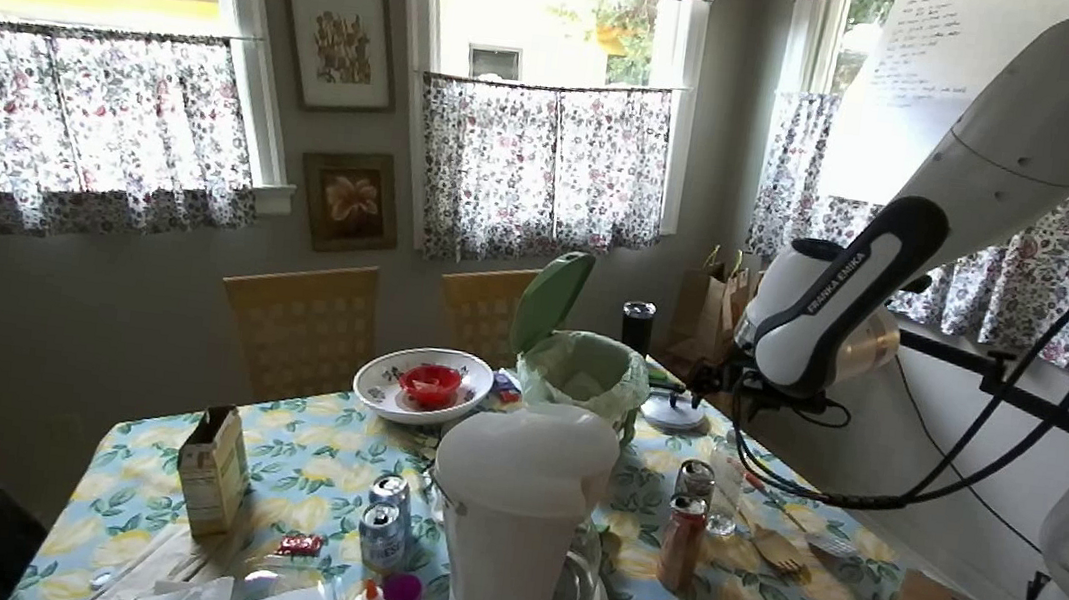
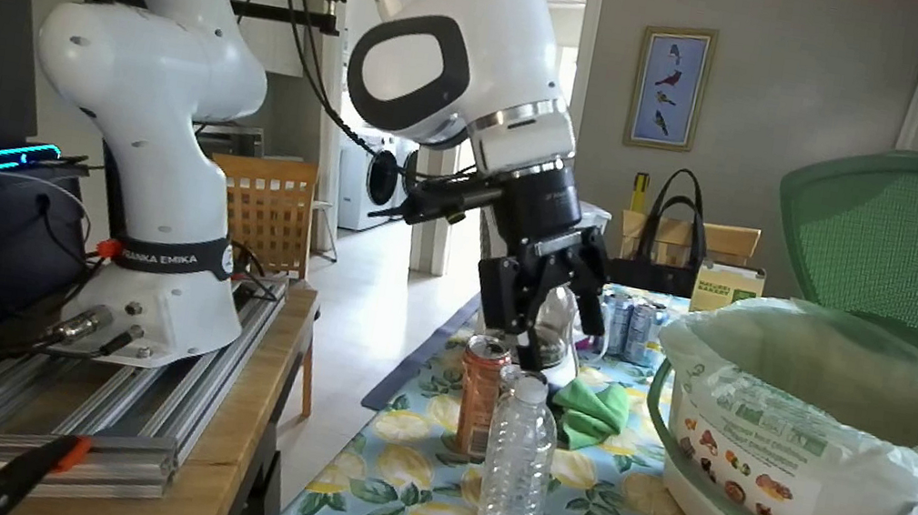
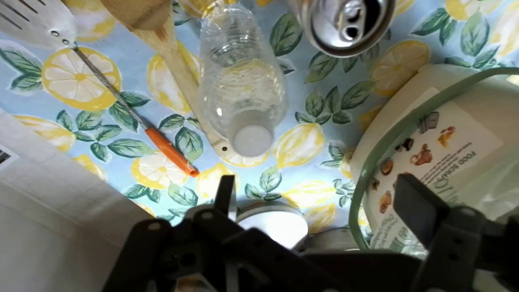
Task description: Put the bottle and two cans in a straight line
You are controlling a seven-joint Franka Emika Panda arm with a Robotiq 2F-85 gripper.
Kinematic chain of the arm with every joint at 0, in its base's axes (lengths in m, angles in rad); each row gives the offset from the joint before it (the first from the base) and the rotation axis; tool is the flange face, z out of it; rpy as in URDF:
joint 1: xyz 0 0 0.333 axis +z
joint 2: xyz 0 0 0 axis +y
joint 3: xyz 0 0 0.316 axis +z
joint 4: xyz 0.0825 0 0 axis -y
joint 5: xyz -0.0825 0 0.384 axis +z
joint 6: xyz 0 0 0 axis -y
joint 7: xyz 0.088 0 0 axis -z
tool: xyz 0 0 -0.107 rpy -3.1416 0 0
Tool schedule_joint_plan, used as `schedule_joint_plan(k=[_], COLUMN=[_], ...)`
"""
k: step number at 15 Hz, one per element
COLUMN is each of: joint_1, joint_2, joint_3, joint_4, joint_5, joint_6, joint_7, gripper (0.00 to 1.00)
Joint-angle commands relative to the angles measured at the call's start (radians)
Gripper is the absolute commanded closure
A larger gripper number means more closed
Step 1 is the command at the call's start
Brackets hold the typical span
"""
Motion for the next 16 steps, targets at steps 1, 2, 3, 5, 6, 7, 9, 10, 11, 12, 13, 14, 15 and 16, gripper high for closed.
schedule_joint_plan(k=[1,2,3,5,6,7,9,10,11,12,13,14,15,16], joint_1=[0.035,0.036,0.044,0.044,0.048,0.053,0.061,0.065,0.069,0.071,0.071,0.073,0.073,0.066], joint_2=[-0.055,-0.06,-0.058,-0.051,-0.043,-0.035,-0.021,-0.016,-0.012,-0.007,-0.001,0.004,0.009,0.016], joint_3=[0.04,0.051,0.061,0.079,0.084,0.089,0.093,0.094,0.094,0.095,0.094,0.094,0.094,0.092], joint_4=[-0.006,-0.005,-0.002,-0.002,-0.006,-0.008,-0.02,-0.027,-0.034,-0.038,-0.041,-0.044,-0.047,-0.044], joint_5=[0.027,0.012,0.018,-0.001,0.007,0.021,0.033,0.043,0.047,0.05,0.038,0.041,0.038,0.011], joint_6=[-0.044,-0.055,-0.059,-0.078,-0.082,-0.089,-0.091,-0.093,-0.092,-0.095,-0.096,-0.098,-0.098,-0.103], joint_7=[0.079,0.108,0.125,0.169,0.175,0.178,0.176,0.172,0.166,0.163,0.168,0.163,0.16,0.177], gripper=[0.0,0.0,0.0,0.0,0.0,0.0,0.0,0.0,0.0,0.0,0.0,0.0,0.0,0.0])
